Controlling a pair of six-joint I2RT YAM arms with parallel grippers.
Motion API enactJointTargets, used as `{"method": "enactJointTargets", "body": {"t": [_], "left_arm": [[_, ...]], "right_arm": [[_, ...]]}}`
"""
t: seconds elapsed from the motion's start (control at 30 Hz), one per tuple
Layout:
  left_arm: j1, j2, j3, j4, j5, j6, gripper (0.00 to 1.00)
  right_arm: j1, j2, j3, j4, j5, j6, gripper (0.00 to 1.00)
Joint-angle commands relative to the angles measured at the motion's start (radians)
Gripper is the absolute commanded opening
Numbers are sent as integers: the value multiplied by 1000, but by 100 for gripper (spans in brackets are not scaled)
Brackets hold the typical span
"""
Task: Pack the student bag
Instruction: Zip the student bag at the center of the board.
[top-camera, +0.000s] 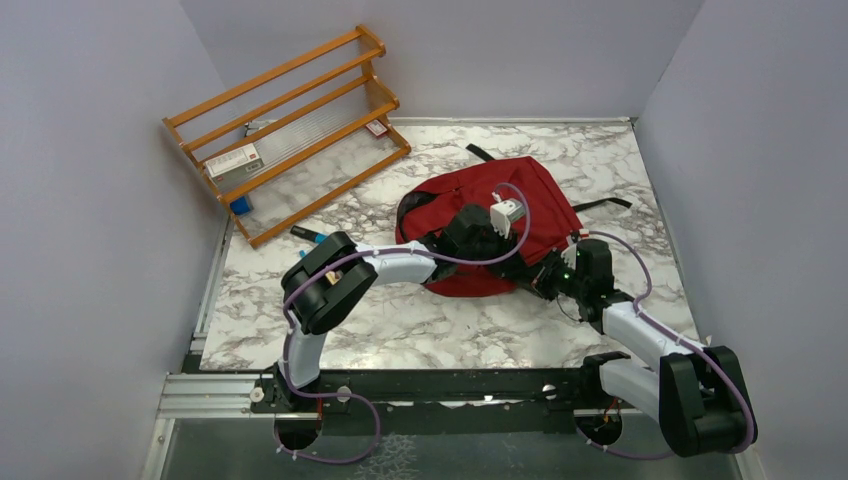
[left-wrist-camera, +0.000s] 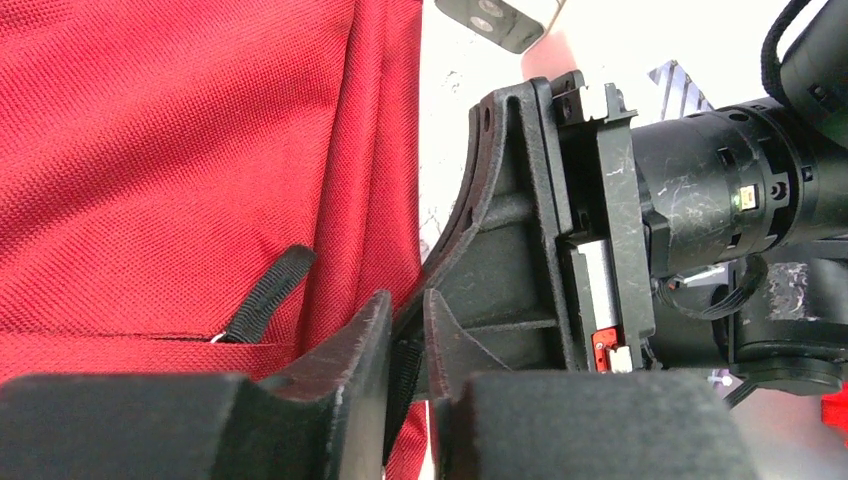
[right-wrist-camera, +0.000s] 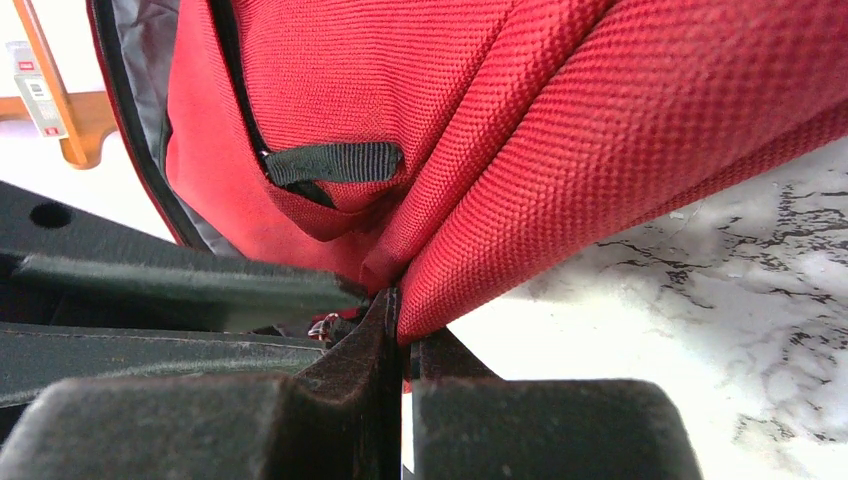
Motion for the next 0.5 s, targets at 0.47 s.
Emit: {"method": "enactJointTargets", "body": {"t": [0.47], "left_arm": [[23, -77, 61, -384, -157, -26, 42]], "right_arm": [[9, -25, -48, -43, 36, -25, 1]]}}
